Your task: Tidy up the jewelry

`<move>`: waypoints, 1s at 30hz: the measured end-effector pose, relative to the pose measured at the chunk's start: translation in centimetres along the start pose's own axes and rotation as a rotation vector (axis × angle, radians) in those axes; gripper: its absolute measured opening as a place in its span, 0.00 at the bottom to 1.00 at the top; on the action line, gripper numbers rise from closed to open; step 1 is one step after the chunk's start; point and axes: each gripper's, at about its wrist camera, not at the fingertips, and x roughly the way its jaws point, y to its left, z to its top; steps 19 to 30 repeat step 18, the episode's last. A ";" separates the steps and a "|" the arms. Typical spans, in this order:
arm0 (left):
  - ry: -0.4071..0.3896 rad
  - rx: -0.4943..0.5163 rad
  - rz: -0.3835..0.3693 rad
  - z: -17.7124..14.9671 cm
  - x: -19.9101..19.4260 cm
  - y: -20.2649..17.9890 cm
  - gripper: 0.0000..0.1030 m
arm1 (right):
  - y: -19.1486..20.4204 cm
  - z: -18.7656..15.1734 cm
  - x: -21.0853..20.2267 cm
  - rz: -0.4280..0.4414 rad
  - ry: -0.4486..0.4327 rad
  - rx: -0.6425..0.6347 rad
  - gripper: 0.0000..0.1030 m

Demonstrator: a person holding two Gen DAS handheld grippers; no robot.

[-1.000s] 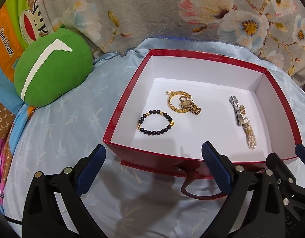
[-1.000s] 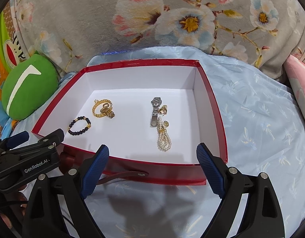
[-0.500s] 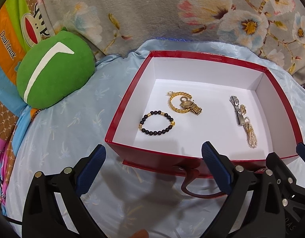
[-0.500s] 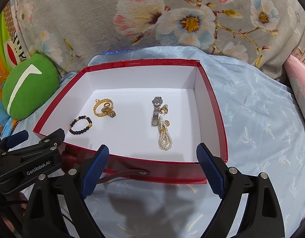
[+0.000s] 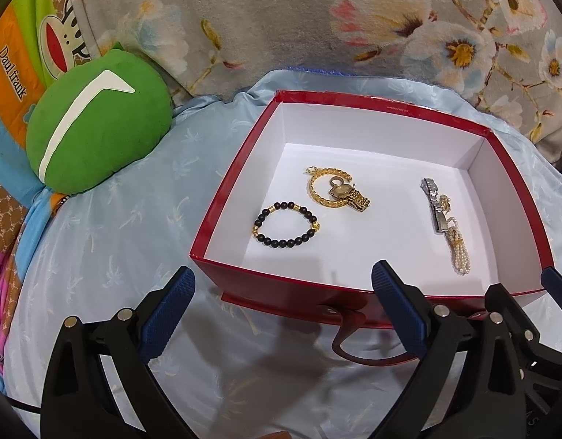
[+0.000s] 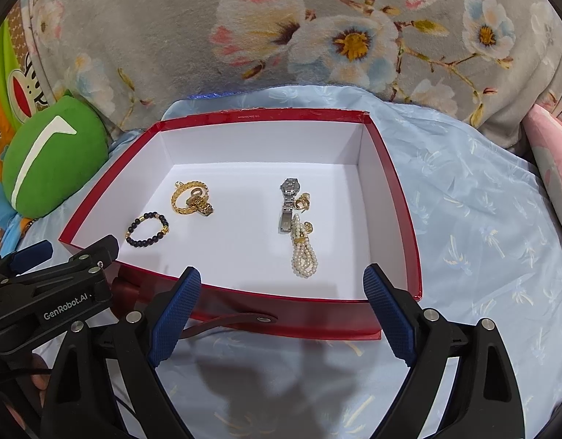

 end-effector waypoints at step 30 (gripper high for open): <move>-0.026 0.036 0.008 -0.2 -0.7 -0.7 0.91 | 0.4 0.0 -0.9 0.014 -0.004 0.004 0.85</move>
